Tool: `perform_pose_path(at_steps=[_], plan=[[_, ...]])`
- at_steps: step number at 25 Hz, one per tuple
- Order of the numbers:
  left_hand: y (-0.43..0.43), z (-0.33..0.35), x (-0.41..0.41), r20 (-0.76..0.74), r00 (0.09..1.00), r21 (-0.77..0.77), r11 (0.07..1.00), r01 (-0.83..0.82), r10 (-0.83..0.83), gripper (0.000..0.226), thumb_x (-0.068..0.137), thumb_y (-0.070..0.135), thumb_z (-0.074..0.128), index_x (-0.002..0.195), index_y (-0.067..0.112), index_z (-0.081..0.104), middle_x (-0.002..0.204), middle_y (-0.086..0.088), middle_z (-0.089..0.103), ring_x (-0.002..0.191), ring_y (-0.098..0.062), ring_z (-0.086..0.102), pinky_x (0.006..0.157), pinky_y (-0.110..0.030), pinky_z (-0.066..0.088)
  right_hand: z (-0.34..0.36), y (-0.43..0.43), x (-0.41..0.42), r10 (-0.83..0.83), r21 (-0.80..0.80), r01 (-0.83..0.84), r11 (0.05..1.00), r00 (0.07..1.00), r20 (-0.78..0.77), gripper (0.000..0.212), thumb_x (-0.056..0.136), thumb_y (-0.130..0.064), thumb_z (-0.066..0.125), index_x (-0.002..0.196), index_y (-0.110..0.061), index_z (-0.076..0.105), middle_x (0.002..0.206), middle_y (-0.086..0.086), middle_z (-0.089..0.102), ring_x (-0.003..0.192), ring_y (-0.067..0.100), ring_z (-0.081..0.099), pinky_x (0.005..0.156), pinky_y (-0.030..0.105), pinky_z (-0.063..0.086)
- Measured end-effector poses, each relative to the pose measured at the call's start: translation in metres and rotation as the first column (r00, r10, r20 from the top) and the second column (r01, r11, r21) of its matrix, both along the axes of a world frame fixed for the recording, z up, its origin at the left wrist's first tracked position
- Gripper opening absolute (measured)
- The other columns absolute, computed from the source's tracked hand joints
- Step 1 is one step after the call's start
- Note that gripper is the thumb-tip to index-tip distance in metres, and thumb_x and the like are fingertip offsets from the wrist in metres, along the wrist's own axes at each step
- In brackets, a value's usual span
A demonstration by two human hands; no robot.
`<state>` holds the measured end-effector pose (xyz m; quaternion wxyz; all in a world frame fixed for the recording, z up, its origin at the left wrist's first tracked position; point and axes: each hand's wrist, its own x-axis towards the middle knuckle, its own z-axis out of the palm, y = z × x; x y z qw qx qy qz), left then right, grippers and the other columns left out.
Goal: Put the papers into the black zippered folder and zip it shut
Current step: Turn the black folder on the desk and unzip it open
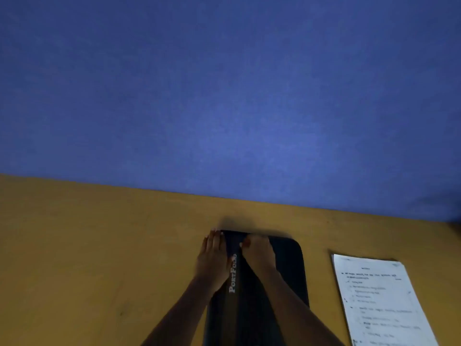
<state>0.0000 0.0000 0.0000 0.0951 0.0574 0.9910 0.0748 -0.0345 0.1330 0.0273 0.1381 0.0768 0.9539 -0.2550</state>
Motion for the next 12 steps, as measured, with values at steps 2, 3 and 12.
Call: perform_pose_path(at_steps=[2, 3, 12], plan=[[-0.012, -0.012, -0.018, -0.043, 0.998, 0.037, 0.999, -0.038, 0.040, 0.068, 0.099, 0.044, 0.035, 0.151, 0.003, 0.020, 0.157, -0.016, 0.025, 0.147, -0.029, 0.019, 0.124, -0.041, 0.009, -0.005, -0.011, -0.029, -0.105, -0.093, 0.108, 0.990, 0.994, 0.045, 0.026, 0.087, -0.034, 0.063, 0.094, -0.010, 0.069, 0.100, 0.012, 0.070, 0.093, 0.031, 0.066, 0.070, 0.033, 0.050], [-0.018, -0.016, -0.026, -0.060, 0.996, 0.051, 0.997, -0.061, 0.064, 0.064, 0.098, 0.043, 0.038, 0.149, 0.005, 0.028, 0.152, -0.013, 0.033, 0.143, -0.029, 0.026, 0.123, -0.040, 0.012, -0.006, -0.017, -0.044, -0.129, -0.108, 0.136, 0.985, 0.989, 0.066, 0.029, 0.084, -0.037, 0.065, 0.097, -0.011, 0.069, 0.101, 0.011, 0.070, 0.093, 0.031, 0.066, 0.068, 0.032, 0.049], [-0.042, -0.018, -0.059, -0.099, 0.994, 0.118, 0.993, -0.029, 0.041, 0.043, 0.090, 0.048, 0.054, 0.124, 0.021, 0.061, 0.130, -0.002, 0.050, 0.129, -0.024, 0.043, 0.120, -0.045, 0.020, -0.017, -0.068, -0.106, -0.077, 0.109, 0.043, 0.993, 0.942, 0.327, 0.049, 0.075, -0.039, 0.069, 0.117, -0.015, 0.060, 0.113, 0.006, 0.066, 0.105, 0.026, 0.061, 0.075, 0.034, 0.045]])
